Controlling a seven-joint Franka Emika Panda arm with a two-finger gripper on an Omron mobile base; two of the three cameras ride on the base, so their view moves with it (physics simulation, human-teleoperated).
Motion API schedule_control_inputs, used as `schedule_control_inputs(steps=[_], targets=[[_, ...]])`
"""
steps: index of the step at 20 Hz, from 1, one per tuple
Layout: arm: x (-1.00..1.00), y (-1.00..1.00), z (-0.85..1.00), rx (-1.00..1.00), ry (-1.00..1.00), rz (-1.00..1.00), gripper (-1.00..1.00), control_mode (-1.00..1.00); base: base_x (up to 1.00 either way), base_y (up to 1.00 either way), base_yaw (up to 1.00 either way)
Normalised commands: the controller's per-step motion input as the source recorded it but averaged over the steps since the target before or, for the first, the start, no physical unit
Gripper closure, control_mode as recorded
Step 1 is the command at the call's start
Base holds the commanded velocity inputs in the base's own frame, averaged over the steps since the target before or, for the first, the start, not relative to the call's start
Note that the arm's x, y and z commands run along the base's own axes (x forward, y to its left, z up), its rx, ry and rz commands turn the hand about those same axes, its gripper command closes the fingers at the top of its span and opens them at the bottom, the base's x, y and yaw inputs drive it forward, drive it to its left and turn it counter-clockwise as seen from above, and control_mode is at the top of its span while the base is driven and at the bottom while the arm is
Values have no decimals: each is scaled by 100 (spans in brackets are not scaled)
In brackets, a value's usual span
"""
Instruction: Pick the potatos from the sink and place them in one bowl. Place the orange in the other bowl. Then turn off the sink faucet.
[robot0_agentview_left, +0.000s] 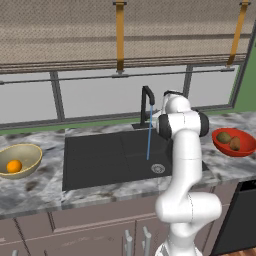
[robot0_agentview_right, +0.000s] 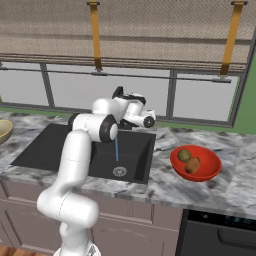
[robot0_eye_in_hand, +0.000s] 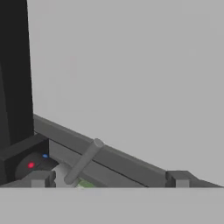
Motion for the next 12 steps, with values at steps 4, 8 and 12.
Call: schedule_control_inputs(steps=[4,8,12], targets=[[19,35,-9,0,5,-9,100,-100,0,0,0],[8,21,-2,0,0,-2,100,-100,0,0,0],[0,0,0,0,0,0,100,-100,0,0,0]])
